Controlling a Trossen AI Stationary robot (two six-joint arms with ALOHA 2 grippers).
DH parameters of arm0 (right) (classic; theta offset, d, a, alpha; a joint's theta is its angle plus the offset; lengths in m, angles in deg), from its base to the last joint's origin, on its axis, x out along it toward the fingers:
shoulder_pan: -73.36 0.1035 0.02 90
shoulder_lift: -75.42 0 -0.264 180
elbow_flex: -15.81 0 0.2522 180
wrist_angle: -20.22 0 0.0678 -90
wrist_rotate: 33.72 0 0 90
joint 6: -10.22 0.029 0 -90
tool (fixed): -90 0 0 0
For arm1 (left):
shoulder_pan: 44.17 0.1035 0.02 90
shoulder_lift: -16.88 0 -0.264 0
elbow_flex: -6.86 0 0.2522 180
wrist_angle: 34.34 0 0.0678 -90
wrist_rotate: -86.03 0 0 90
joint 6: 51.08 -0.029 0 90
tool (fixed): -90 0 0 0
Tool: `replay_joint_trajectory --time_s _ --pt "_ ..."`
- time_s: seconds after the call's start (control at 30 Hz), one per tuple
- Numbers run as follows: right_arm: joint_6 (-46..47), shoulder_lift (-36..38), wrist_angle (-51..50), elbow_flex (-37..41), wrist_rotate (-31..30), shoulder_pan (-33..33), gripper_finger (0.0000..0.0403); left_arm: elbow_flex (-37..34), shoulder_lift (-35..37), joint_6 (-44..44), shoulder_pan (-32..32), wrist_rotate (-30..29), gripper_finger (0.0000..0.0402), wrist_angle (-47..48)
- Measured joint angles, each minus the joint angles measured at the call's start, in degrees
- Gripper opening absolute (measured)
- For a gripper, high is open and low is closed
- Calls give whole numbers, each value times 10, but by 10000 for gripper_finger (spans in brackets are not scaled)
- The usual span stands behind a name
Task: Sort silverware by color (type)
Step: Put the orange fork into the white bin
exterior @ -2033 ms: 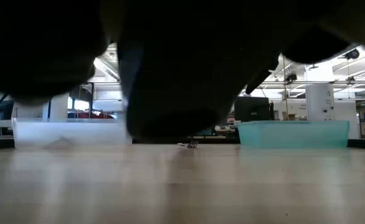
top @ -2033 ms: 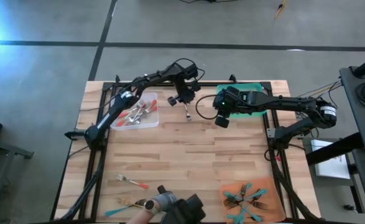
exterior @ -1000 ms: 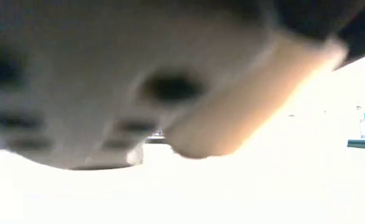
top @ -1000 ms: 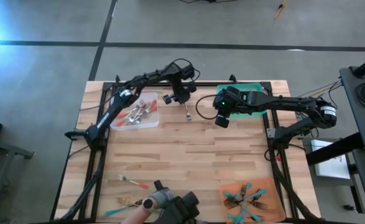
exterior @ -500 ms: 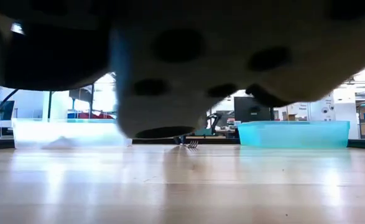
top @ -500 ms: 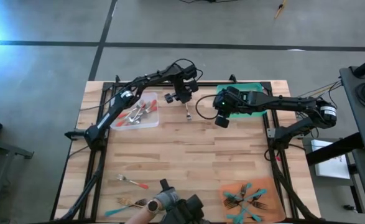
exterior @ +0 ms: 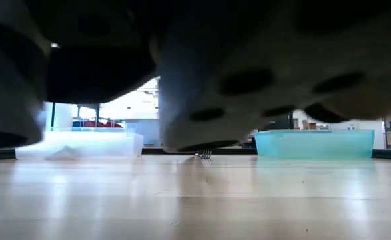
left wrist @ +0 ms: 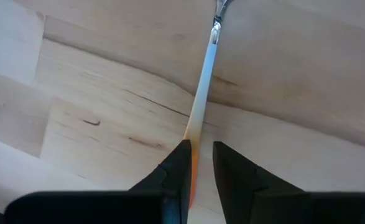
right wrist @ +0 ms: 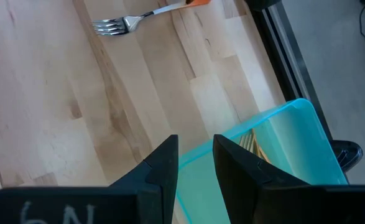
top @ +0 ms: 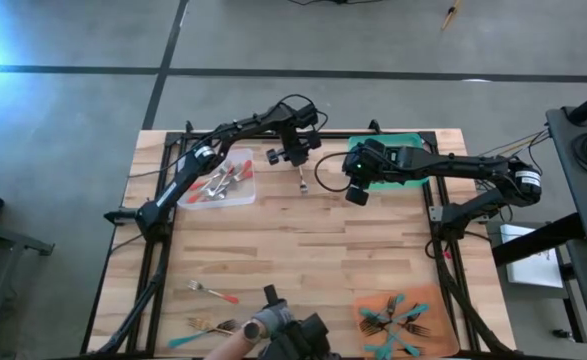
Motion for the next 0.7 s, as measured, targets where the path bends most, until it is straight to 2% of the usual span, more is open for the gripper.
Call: replay_joint_trajectory --time_s 0.7 --pt "0 0 0 0 0 0 93 27 0 -13 -10 -13 51 8"
